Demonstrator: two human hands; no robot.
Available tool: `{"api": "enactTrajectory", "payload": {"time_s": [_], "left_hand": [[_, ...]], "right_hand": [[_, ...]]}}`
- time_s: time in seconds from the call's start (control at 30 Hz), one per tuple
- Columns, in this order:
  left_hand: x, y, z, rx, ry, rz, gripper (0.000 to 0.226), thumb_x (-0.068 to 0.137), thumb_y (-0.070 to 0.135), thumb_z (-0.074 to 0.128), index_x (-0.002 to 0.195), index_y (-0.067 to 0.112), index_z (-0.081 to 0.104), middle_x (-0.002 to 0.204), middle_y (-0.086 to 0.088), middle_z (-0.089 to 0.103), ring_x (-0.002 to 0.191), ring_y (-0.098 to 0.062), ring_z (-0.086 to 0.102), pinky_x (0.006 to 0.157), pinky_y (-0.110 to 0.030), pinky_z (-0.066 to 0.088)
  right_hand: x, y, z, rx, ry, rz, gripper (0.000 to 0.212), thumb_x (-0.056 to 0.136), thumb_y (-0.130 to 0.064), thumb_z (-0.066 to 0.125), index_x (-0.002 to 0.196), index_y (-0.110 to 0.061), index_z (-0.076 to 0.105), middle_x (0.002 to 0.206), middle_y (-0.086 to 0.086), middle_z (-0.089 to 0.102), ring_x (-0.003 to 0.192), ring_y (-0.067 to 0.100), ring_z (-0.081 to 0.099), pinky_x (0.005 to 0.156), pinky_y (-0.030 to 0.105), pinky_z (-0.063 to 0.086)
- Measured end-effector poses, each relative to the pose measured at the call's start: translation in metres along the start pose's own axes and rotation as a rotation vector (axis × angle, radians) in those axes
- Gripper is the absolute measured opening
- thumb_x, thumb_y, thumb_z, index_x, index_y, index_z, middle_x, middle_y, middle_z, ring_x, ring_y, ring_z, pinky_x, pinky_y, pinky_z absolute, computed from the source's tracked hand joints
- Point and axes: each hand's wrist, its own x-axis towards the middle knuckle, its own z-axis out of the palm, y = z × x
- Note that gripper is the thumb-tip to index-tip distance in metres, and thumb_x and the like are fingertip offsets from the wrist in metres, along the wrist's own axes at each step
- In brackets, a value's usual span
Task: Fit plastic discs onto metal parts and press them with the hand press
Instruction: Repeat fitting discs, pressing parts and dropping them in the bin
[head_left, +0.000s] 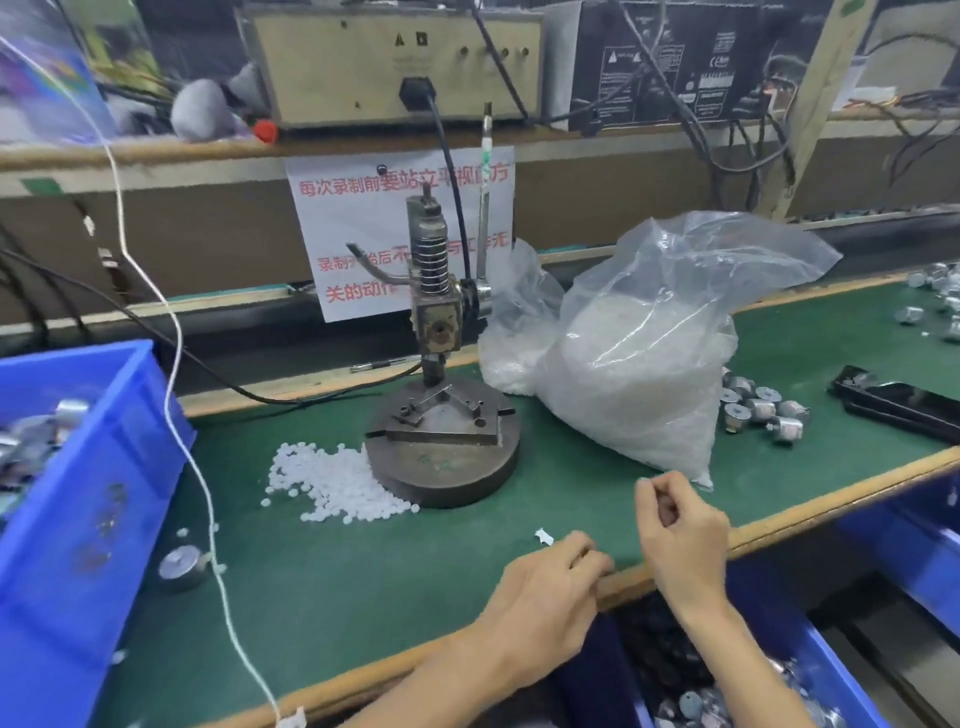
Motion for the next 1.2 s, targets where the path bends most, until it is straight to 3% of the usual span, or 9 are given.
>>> {"api": "enactTrajectory", "payload": {"time_s": [0.1,0.2,0.37,0.57,0.73,0.83,0.93,1.07,1.2], "left_hand": [[-0.013,-0.023,-0.044,0.125,0.136,-0.034,0.024,0.071,0.003,0.062,0.094,0.009,0.064,0.084,-0.004,0.059,0.067,-0.025,0.055,0.056,-0.031,0.043],[-0.026,-0.047,-0.092,0.443,0.250,-0.172,0.024,0.059,0.014,0.074,0.079,0.016,0.063,0.072,0.002,0.059,0.068,-0.020,0.056,0.066,-0.028,0.030],[-0.068,-0.096,-0.184,0.688,0.165,-0.642,0.018,0.087,0.023,0.046,0.103,0.021,0.054,0.106,0.004,0.060,0.108,-0.023,0.044,0.075,-0.036,0.016],[-0.173,-0.152,-0.263,0.591,0.215,-0.994,0.018,0.087,0.024,0.044,0.103,0.023,0.054,0.107,0.002,0.062,0.108,-0.026,0.047,0.086,-0.036,0.023],[-0.235,-0.190,-0.276,0.763,-0.017,-1.115,0.027,0.088,0.024,0.042,0.113,0.018,0.051,0.119,-0.003,0.058,0.113,-0.026,0.050,0.089,-0.036,0.031],[-0.272,-0.221,-0.279,0.778,-0.208,-1.203,0.036,0.087,0.031,0.052,0.122,0.023,0.047,0.126,-0.002,0.053,0.117,-0.024,0.047,0.090,-0.033,0.035],[-0.296,-0.241,-0.285,0.560,-0.405,-1.327,0.055,0.081,0.033,0.063,0.132,0.027,0.042,0.125,-0.003,0.053,0.112,-0.025,0.053,0.084,-0.032,0.046],[-0.297,-0.250,-0.286,0.303,-0.437,-1.353,0.039,0.071,0.046,0.068,0.100,0.021,0.061,0.099,0.000,0.061,0.093,-0.023,0.060,0.080,-0.034,0.053],[-0.279,-0.245,-0.269,0.107,-0.710,-1.295,0.042,0.067,0.051,0.074,0.091,0.019,0.065,0.098,-0.002,0.068,0.088,-0.020,0.061,0.075,-0.032,0.050]], "right_hand": [[0.011,-0.044,0.036,0.096,-0.063,-0.155,0.025,0.087,-0.007,0.063,0.064,-0.013,0.053,0.046,-0.013,0.033,0.050,0.003,0.041,0.050,0.019,0.030],[0.018,-0.104,0.075,0.212,-0.154,-0.310,0.023,0.084,-0.015,0.057,0.062,-0.011,0.052,0.046,-0.014,0.030,0.048,0.007,0.037,0.049,0.017,0.027],[0.001,-0.214,0.139,0.319,-0.385,-0.611,0.022,0.085,-0.014,0.057,0.065,-0.005,0.055,0.052,-0.013,0.036,0.048,0.009,0.035,0.051,0.025,0.031],[-0.057,-0.317,0.207,0.386,-0.808,-0.850,0.015,0.086,-0.007,0.057,0.073,0.000,0.056,0.067,0.008,0.052,0.061,0.023,0.043,0.059,0.037,0.038],[-0.099,-0.374,0.258,0.302,-1.101,-0.850,0.012,0.086,-0.011,0.054,0.080,-0.002,0.060,0.083,0.017,0.065,0.080,0.032,0.056,0.069,0.038,0.043],[-0.106,-0.387,0.283,-0.056,-1.270,-0.959,0.011,0.085,-0.010,0.051,0.077,-0.004,0.055,0.080,0.015,0.058,0.084,0.034,0.054,0.066,0.034,0.042],[-0.104,-0.390,0.296,-0.316,-1.325,-1.043,0.024,0.083,-0.008,0.052,0.064,-0.013,0.037,0.070,0.005,0.042,0.077,0.027,0.047,0.058,0.028,0.033],[-0.103,-0.390,0.302,-0.422,-1.347,-1.056,0.026,0.085,-0.011,0.053,0.065,-0.012,0.035,0.079,0.007,0.042,0.074,0.027,0.045,0.056,0.027,0.032],[-0.105,-0.389,0.300,-0.485,-1.367,-1.088,0.020,0.086,-0.011,0.046,0.067,-0.011,0.037,0.090,0.006,0.040,0.059,0.020,0.040,0.050,0.027,0.026]]}}
